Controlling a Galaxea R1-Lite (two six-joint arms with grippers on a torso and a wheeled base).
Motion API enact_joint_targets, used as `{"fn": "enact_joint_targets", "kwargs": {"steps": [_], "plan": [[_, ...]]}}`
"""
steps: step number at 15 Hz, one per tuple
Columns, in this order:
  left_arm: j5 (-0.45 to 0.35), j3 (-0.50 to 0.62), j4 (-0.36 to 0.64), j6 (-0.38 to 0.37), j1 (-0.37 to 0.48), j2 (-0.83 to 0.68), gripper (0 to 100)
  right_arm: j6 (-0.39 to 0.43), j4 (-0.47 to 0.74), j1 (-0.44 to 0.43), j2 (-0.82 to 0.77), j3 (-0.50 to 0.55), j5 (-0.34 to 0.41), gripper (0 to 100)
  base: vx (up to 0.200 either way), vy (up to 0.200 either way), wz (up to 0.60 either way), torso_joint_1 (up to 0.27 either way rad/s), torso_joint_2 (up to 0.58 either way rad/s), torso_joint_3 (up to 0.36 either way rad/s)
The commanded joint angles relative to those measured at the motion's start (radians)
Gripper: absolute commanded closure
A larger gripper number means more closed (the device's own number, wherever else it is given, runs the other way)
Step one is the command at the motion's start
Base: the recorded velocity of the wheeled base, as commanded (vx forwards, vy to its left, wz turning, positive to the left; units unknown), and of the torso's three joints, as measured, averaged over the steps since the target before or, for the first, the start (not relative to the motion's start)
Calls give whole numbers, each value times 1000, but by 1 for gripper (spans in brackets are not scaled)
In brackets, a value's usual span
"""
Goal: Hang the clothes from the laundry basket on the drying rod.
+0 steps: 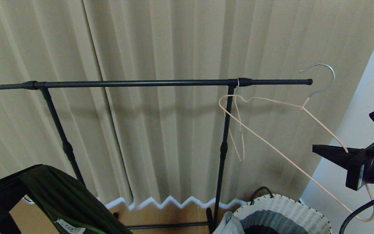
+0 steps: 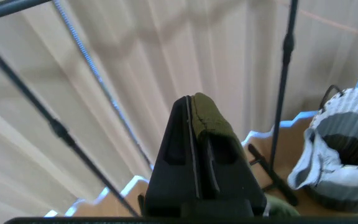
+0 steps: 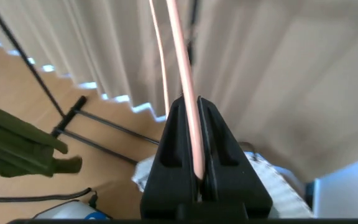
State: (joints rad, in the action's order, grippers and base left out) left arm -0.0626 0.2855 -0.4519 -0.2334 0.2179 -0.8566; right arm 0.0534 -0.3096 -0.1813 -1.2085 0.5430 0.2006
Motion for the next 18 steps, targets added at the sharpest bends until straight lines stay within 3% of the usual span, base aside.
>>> {"fn": "enact_joint_targets", "kwargs": {"steps": [1, 9, 14, 18], "plan": [[0, 0, -1, 0, 0, -1, 100, 0, 0, -7, -5, -3, 0, 100, 0, 200, 0, 2, 2, 2], [0, -8, -1, 0, 0, -1, 100, 2, 1, -32, -29, -5, -1, 100, -25, 200, 0, 2, 3, 3], [-2, -26, -2, -4, 1, -4, 100, -1, -2, -35, -62, -38, 0, 100, 0, 0, 0, 0, 0, 0], [-3, -51, -2, -3, 1, -73, 100, -3, 0, -92, -75, -41, -1, 100, 0, 0, 0, 0, 0, 0]]}}
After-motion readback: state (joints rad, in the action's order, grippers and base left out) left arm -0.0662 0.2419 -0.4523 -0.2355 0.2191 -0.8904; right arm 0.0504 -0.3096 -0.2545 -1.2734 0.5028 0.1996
